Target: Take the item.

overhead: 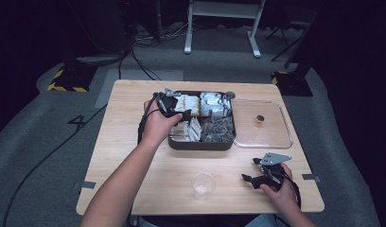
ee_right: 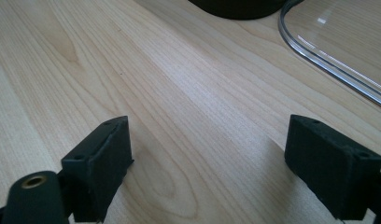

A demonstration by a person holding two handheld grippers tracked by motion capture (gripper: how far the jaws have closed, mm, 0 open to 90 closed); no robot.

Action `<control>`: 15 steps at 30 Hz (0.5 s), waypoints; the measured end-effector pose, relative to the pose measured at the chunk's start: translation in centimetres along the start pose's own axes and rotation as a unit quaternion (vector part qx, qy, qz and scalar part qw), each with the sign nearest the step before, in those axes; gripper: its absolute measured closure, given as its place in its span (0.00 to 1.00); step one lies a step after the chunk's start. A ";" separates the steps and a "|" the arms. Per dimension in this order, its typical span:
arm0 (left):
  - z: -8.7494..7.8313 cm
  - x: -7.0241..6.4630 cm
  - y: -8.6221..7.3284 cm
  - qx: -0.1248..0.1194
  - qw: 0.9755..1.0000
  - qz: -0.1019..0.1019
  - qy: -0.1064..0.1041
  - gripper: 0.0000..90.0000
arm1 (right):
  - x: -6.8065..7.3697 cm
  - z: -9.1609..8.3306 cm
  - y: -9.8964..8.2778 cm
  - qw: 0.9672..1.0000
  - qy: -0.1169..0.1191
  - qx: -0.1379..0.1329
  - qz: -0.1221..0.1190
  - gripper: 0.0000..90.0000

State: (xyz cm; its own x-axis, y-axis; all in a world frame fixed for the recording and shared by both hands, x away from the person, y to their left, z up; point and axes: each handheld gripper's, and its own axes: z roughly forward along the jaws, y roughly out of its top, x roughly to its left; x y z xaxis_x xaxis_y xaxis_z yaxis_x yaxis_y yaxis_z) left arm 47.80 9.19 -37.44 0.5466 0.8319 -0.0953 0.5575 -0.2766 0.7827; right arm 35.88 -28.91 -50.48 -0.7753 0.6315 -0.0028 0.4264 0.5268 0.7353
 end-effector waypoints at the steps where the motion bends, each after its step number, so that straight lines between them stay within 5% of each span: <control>1: 0.0 0.0 0.0 0.000 1.000 0.000 0.000 0.37 | 0.0 0.0 0.0 1.000 0.000 0.000 0.000 0.17; 15: 6.9 0.1 0.8 0.027 1.000 -0.001 -0.014 0.36 | 0.0 0.0 0.0 1.000 0.000 0.000 0.001 0.17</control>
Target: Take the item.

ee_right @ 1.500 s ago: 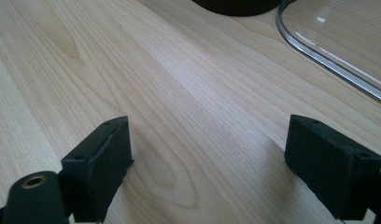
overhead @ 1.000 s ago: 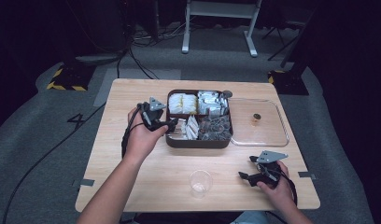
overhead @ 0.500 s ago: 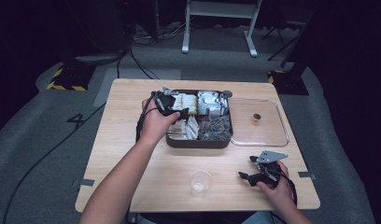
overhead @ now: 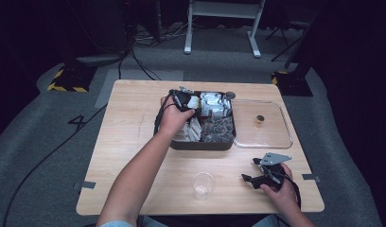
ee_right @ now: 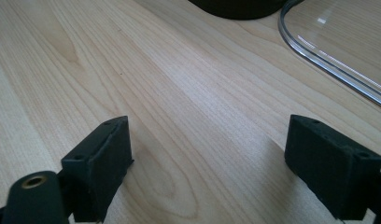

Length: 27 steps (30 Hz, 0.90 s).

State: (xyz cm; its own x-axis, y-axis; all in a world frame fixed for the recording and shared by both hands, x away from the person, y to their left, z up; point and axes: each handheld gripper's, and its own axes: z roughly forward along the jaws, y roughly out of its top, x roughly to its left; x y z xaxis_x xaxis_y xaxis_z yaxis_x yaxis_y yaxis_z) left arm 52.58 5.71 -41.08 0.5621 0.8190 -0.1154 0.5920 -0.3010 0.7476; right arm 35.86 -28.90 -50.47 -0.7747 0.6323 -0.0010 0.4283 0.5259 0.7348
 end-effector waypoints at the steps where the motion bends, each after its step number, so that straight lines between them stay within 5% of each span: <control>1: 0.4 0.1 0.0 -0.001 1.000 -0.002 0.000 0.37 | 0.0 0.0 0.0 1.000 0.000 0.000 0.000 0.17; 6: 2.4 1.0 -0.2 0.022 0.999 -0.005 0.024 0.37 | 0.0 0.0 0.0 1.000 0.000 0.000 0.000 0.17; 10: 3.1 1.4 -0.2 0.034 0.999 -0.014 0.023 0.47 | 0.0 0.0 0.0 1.000 0.000 -0.001 0.001 0.17; 24: 5.4 1.9 -0.5 0.079 0.996 -0.028 0.029 0.53 | 0.0 0.0 0.0 1.000 0.001 -0.001 0.000 0.17; 27: 5.7 2.1 -0.4 0.092 0.995 -0.015 0.036 0.57 | 0.0 0.0 0.0 1.000 0.001 -0.001 0.000 0.17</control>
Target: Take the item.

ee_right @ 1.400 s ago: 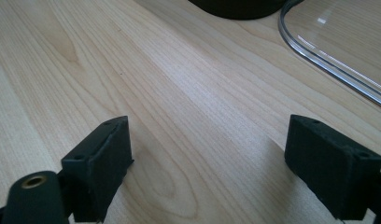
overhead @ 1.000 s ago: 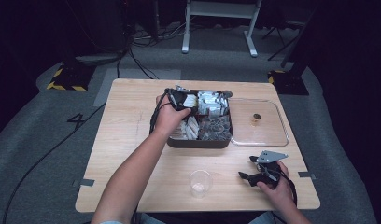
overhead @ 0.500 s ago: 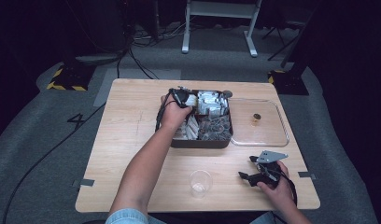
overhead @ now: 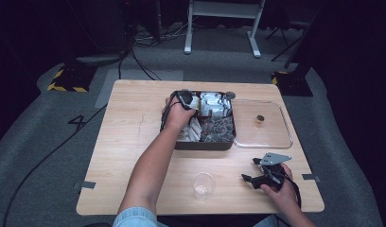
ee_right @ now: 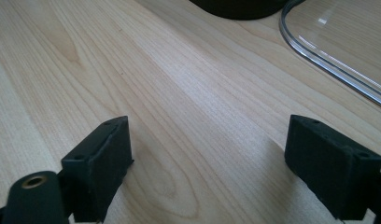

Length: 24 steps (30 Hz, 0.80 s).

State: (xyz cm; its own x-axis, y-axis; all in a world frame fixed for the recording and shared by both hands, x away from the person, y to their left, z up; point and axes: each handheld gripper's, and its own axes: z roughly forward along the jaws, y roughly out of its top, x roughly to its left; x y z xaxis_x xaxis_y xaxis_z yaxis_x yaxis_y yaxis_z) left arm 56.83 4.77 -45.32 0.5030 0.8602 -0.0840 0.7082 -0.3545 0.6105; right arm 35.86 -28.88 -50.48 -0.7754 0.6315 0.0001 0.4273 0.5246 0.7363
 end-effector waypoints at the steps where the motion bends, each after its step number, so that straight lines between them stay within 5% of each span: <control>1: 0.0 0.0 0.0 0.000 1.000 0.000 0.000 0.60 | 0.0 0.0 0.0 1.000 0.000 0.000 0.000 0.17; 7: 0.2 -0.1 0.1 0.019 1.000 0.022 -0.003 0.81 | 0.0 0.0 0.0 1.000 0.000 0.000 0.000 0.17; 9: 0.1 -0.5 0.2 0.039 0.998 0.045 0.006 0.99 | 0.0 0.0 0.0 1.000 0.000 0.000 -0.001 0.17; 11: 0.1 -0.8 0.3 0.040 0.997 0.062 0.012 1.00 | 0.0 0.0 0.0 1.000 0.000 0.000 -0.001 0.17; 24: -2.1 -1.0 1.8 0.009 0.996 0.087 0.022 1.00 | 0.0 0.0 0.0 1.000 0.000 0.000 0.000 0.17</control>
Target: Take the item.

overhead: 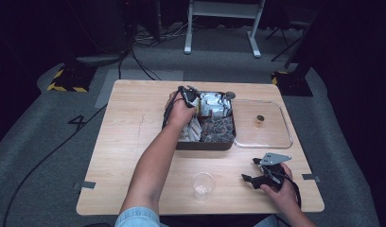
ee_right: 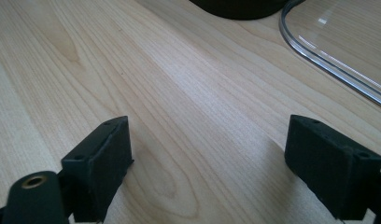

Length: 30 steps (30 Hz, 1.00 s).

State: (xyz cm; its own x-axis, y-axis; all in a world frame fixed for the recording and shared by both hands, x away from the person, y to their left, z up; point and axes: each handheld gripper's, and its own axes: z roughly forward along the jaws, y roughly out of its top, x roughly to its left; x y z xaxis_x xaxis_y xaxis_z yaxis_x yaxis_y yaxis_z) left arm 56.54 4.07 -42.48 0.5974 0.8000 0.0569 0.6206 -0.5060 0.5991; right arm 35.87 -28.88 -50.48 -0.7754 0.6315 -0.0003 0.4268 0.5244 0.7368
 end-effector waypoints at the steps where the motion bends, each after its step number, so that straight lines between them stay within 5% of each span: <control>1: 0.0 0.0 0.0 0.000 1.000 0.000 0.000 1.00 | 0.0 0.0 0.0 1.000 0.000 0.000 0.000 0.17; 16: -4.6 0.9 1.6 -0.053 0.998 -0.003 -0.014 1.00 | 0.0 0.0 0.0 1.000 0.000 0.000 0.001 0.17; 30: -10.6 -0.1 1.5 -0.098 0.993 0.036 -0.054 1.00 | 0.0 0.0 0.0 1.000 0.002 0.001 0.000 0.17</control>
State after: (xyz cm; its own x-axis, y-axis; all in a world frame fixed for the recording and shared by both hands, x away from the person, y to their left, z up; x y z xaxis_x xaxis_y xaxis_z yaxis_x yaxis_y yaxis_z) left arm 52.00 6.61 -33.07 0.6940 0.7196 0.0247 0.4705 -0.4792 0.7410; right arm 35.88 -28.89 -50.47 -0.7774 0.6290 0.0021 0.4273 0.5256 0.7356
